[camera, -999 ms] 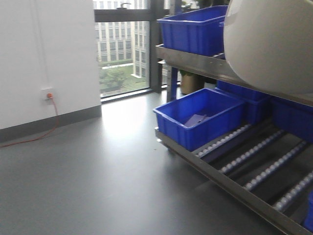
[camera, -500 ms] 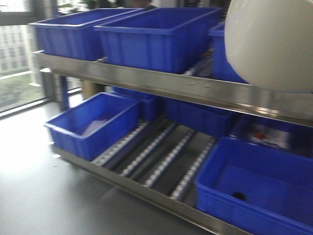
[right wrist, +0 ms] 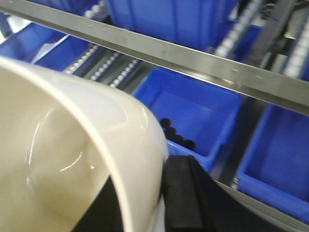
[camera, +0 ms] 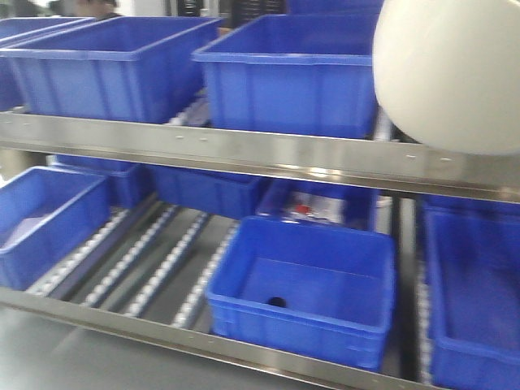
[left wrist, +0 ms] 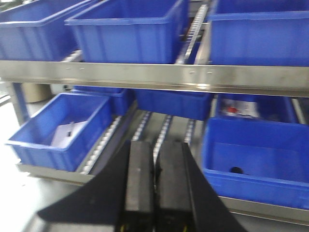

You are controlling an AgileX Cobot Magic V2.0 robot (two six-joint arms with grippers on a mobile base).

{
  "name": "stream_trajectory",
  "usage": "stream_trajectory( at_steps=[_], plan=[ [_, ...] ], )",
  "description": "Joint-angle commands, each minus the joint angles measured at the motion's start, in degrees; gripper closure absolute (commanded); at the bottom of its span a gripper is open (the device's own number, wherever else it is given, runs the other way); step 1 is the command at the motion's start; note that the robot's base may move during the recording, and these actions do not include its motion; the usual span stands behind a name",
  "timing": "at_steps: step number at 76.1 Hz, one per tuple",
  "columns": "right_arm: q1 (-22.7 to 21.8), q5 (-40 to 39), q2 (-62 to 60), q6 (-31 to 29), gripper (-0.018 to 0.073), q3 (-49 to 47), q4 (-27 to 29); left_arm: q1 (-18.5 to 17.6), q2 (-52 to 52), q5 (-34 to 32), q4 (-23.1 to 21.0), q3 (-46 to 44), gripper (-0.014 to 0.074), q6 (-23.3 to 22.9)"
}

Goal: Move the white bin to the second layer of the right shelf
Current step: 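Drive the base up to the roller shelf holding the bin, then drive the base close against the shelf, bin held in right gripper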

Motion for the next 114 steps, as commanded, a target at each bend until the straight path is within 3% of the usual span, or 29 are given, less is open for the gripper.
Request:
stream_trajectory(
  at_steps=[1, 114],
  plan=[
    [-0.41, -5.63, -0.37, 0.01, 0.0504, -1.75, -0.64, -0.33, -0.80, -5.01, 0.00, 2.11, 0.0512, -0.30],
    [-0.41, -5.22, -0.37, 0.01, 0.0504, -1.75, -0.64, -0.33, -0.80, -5.01, 0.00, 2.11, 0.0512, -0.30]
  ],
)
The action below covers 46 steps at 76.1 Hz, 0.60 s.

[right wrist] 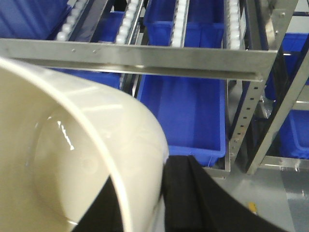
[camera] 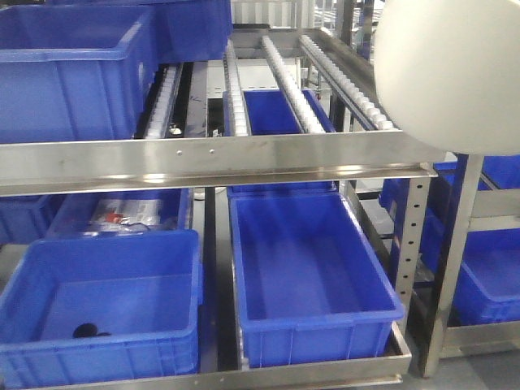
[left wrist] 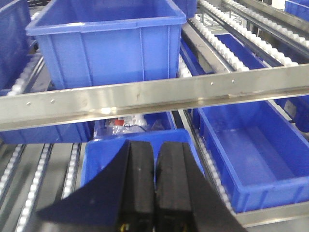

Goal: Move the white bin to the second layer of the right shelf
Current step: 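Drive the base close against the shelf, bin held in right gripper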

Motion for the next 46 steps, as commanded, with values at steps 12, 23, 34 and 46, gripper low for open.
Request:
stream_trajectory(
  at_steps=[12, 23, 34, 46],
  plan=[
    [-0.41, -5.44, -0.37, 0.01, 0.0504, -1.75, -0.64, -0.33, -0.80, -5.01, 0.00, 2.11, 0.0512, -0.30],
    [-0.41, -5.44, -0.37, 0.01, 0.0504, -1.75, -0.64, -0.33, -0.80, -5.01, 0.00, 2.11, 0.0512, -0.30],
    [-0.41, -5.44, -0.37, 0.01, 0.0504, -1.75, -0.64, -0.33, -0.80, -5.01, 0.00, 2.11, 0.0512, -0.30],
    [-0.41, -5.44, -0.37, 0.01, 0.0504, -1.75, -0.64, -0.33, -0.80, -5.01, 0.00, 2.11, 0.0512, -0.30]
  ],
)
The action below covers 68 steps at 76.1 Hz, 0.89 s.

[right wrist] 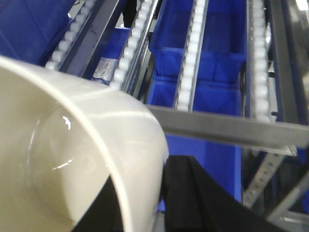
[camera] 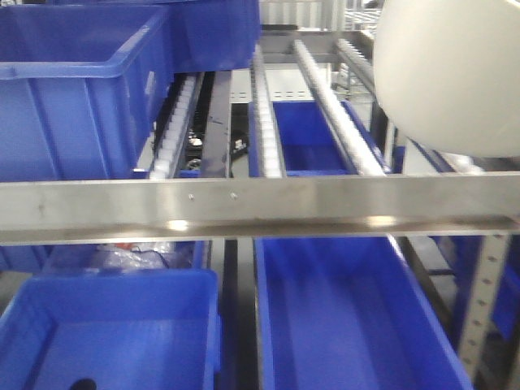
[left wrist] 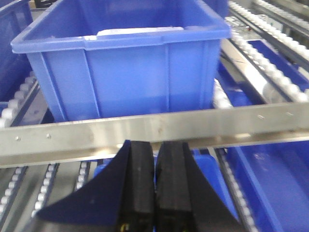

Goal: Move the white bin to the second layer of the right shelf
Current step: 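Drive the base close against the shelf, bin held in right gripper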

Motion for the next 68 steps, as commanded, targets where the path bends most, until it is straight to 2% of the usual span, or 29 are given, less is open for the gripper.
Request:
stream_trajectory(
  at_steps=[1, 68],
  plan=[
    [-0.41, -5.44, -0.37, 0.01, 0.0504, -1.75, -0.64, -0.33, -0.80, -5.01, 0.00, 2.11, 0.0512, -0.30],
    [-0.41, -5.43, -0.37, 0.01, 0.0504, -1.75, -0.64, -0.33, -0.80, -5.01, 0.00, 2.11, 0.0512, -0.30]
  ],
)
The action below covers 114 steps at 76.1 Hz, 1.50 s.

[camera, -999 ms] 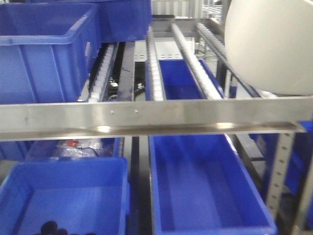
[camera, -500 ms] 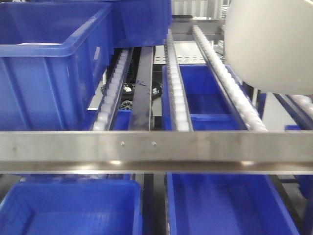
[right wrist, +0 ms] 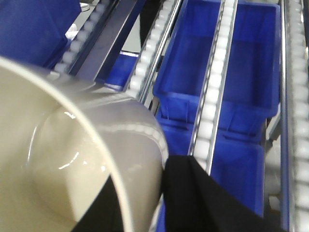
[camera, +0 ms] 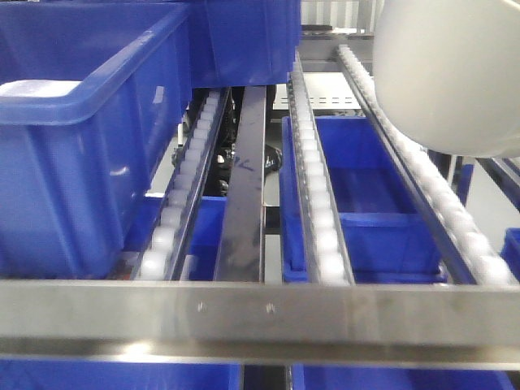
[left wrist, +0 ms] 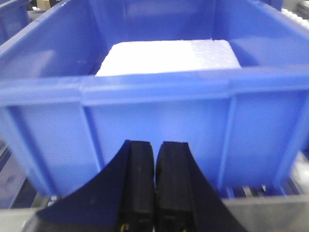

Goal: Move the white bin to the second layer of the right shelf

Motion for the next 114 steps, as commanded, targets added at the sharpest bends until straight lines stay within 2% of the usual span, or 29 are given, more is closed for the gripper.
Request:
stream_trajectory(
  at_steps=[1, 114],
  plan=[
    [-0.41, -5.54, -0.37, 0.01, 0.0504, -1.75, -0.64, -0.33, -0.80, -5.01, 0.00, 2.11, 0.0512, -0.30],
    [-0.41, -5.54, -0.37, 0.01, 0.0504, -1.75, -0.64, -0.33, -0.80, -5.01, 0.00, 2.11, 0.0512, -0.30]
  ],
)
